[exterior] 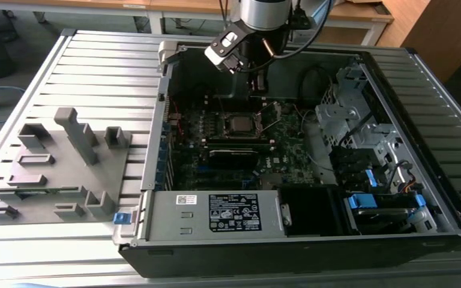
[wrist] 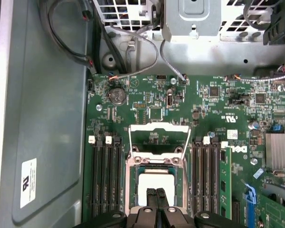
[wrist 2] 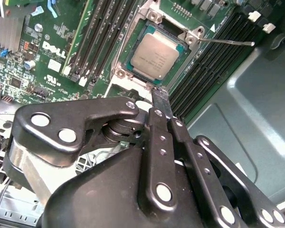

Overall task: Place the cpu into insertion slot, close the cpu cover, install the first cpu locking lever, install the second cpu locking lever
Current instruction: 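Close the cpu cover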

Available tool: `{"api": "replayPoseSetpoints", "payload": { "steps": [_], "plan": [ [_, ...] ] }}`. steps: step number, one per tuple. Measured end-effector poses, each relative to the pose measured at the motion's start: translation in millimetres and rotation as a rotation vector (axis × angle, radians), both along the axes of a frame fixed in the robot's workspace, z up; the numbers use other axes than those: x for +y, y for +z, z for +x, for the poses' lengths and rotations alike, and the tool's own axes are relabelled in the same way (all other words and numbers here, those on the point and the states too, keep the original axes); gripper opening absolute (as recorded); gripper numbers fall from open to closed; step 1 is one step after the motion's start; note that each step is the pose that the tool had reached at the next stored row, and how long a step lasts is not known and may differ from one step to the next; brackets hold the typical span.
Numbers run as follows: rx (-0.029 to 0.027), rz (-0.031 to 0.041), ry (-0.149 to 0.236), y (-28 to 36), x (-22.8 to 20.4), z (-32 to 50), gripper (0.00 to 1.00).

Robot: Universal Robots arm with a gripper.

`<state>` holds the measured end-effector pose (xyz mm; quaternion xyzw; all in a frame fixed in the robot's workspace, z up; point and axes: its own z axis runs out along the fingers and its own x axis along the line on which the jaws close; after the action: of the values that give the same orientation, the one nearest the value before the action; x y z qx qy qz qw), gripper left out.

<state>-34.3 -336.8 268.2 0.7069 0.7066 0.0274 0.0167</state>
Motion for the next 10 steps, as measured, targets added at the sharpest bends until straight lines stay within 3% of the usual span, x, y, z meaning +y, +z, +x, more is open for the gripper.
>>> {"api": "replayPoseSetpoints", "payload": {
  "steps": [10],
  "plan": [
    [0.0,0.0,0.0,0.0,0.0,1.0,0.1]
  ]
}}
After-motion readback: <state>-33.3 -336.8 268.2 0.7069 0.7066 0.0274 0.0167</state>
